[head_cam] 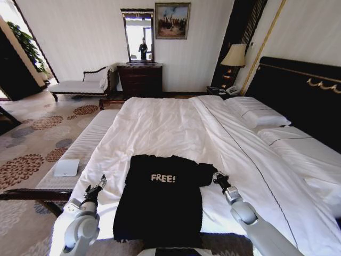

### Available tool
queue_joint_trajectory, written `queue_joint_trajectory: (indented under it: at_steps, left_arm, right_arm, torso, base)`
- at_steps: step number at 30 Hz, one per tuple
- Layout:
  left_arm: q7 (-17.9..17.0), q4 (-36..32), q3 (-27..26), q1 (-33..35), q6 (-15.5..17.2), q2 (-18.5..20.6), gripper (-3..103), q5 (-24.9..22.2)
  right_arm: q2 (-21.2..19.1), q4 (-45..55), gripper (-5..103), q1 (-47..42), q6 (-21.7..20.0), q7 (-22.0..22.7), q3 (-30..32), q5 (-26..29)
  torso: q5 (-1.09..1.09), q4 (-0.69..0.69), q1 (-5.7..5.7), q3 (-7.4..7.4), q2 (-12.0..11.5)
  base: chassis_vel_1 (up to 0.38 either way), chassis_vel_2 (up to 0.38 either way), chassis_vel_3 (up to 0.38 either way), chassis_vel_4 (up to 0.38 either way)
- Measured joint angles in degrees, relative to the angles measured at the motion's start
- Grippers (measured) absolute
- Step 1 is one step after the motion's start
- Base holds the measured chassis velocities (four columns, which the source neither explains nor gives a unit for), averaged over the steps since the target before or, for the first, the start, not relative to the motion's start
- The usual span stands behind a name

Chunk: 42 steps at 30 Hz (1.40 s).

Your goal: Fold the clothes on the bed.

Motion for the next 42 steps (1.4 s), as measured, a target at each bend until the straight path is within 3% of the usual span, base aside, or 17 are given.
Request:
queue_joint_trajectory:
  at_steps: [15, 18, 19, 20, 21, 23, 24, 26, 27, 28, 30, 32, 35, 36, 39, 42]
  left_arm:
    - [0.0, 0.7, 0.7, -0.3, -0.2, -0.5, 100, 0.1]
    - [0.1, 0.8, 0.8, -0.5, -0.3, -0.6, 100, 0.1]
    - [0.1, 0.8, 0.8, -0.5, -0.3, -0.6, 100, 0.1]
    - [0.1, 0.9, 0.8, -0.5, -0.3, -0.6, 100, 0.1]
    - [0.1, 1.1, 0.8, -0.5, -0.3, -0.6, 100, 0.1]
    - [0.1, 1.3, 0.9, -0.6, -0.4, -0.8, 100, 0.2]
    - [0.1, 1.3, 0.9, -0.6, -0.4, -0.8, 100, 0.2]
    - [0.1, 1.3, 1.0, -0.6, -0.4, -0.9, 100, 0.3]
    - [0.1, 1.4, 1.1, -0.7, -0.4, -1.1, 100, 0.4]
    - [0.1, 1.4, 1.1, -0.7, -0.4, -1.1, 100, 0.4]
    - [0.1, 1.3, 1.1, -0.7, -0.4, -1.1, 100, 0.4]
    - [0.1, 1.3, 1.0, -0.7, -0.4, -1.0, 100, 0.4]
    - [0.1, 1.2, 0.7, -0.7, -0.4, -0.8, 100, 0.4]
    - [0.1, 1.3, 0.4, -0.5, -0.5, -0.6, 100, 0.3]
    - [0.1, 1.4, 0.1, -0.2, -0.7, -0.4, 100, 0.2]
    - [0.1, 1.8, -0.2, -0.2, -0.8, 0.1, 100, -0.1]
  right_arm:
    - [1.7, -1.6, -1, -0.5, 0.2, 4.3, 1.0, 0.9]
    - [1.7, 2.8, 15, -3.0, -0.5, 5.1, 3.3, 4.7]
    - [1.7, 2.8, 15, -3.0, -0.5, 5.1, 3.3, 4.7]
    - [1.4, 4.8, 15, -4.3, -1.2, 5.3, 3.9, 7.1]
    - [1.1, 7.5, 26, -6.1, -2.3, 5.5, 4.5, 10.2]
    - [0.6, 10.8, 31, -8.5, -3.9, 5.5, 5.3, 14.2]
    - [0.6, 10.8, 31, -8.5, -3.9, 5.5, 5.3, 14.2]
    - [0.5, 13.0, 42, -10.3, -5.3, 5.0, 5.5, 17.6]
    - [0.5, 14.6, 48, -11.3, -6.6, 4.3, 5.2, 22.5]
    - [0.5, 14.6, 48, -11.3, -6.6, 4.3, 5.2, 22.5]
    - [0.9, 16.4, 58, -12.1, -9.0, 3.6, 4.0, 32.7]
    - [1.5, 17.1, 63, -11.9, -10.4, 3.3, 3.0, 39.1]
    - [2.2, 17.2, 69, -11.0, -11.2, 3.2, 2.2, 42.9]
    - [3.0, 16.6, 80, -9.3, -11.4, 3.6, 1.6, 45.5]
    - [4.3, 15.4, 85, -7.0, -11.4, 5.0, 1.8, 47.8]
    - [5.9, 13.9, 99, -4.4, -11.7, 6.3, 4.1, 51.5]
  torso:
    - [0.00, 0.00, 0.00, 0.00, 0.0]
    - [-0.01, -0.01, 0.00, 0.00, 0.0]
    - [-0.01, -0.01, 0.00, 0.00, 0.0]
    - [-0.01, 0.00, 0.00, 0.00, 0.0]
    - [-0.02, -0.01, 0.00, 0.00, 0.0]
    - [-0.02, -0.01, 0.00, 0.00, 0.0]
    - [-0.02, -0.01, 0.00, 0.00, 0.0]
    - [-0.02, -0.01, 0.00, 0.00, 0.0]
    - [-0.01, -0.01, 0.00, 0.00, 0.0]
    - [-0.01, -0.01, 0.00, 0.00, 0.0]
    - [0.00, -0.01, 0.00, 0.00, 0.0]
    - [-0.01, -0.01, 0.00, 0.00, 0.0]
    - [-0.01, -0.02, 0.00, 0.00, 0.0]
    - [-0.01, 0.00, 0.00, 0.00, 0.0]
    - [0.00, 0.01, 0.00, 0.00, 0.0]
    - [-0.01, 0.01, 0.00, 0.00, 0.0]
  base:
    - [0.000, 0.000, 0.000, 0.000]
    - [0.000, 0.000, 0.000, 0.000]
    - [0.000, 0.000, 0.000, 0.000]
    - [0.000, 0.000, 0.000, 0.000]
    - [0.000, 0.000, 0.000, 0.000]
    - [0.000, 0.000, 0.000, 0.000]
    - [0.000, 0.000, 0.000, 0.000]
    - [0.000, 0.000, 0.000, 0.000]
    - [0.000, 0.000, 0.000, 0.000]
    - [0.000, 0.000, 0.000, 0.000]
    - [0.000, 0.000, 0.000, 0.000]
    - [0.000, 0.000, 0.000, 0.000]
    - [0.000, 0.000, 0.000, 0.000]
    - [0.000, 0.000, 0.000, 0.000]
    - [0.000, 0.000, 0.000, 0.000]
    - [0.000, 0.000, 0.000, 0.000]
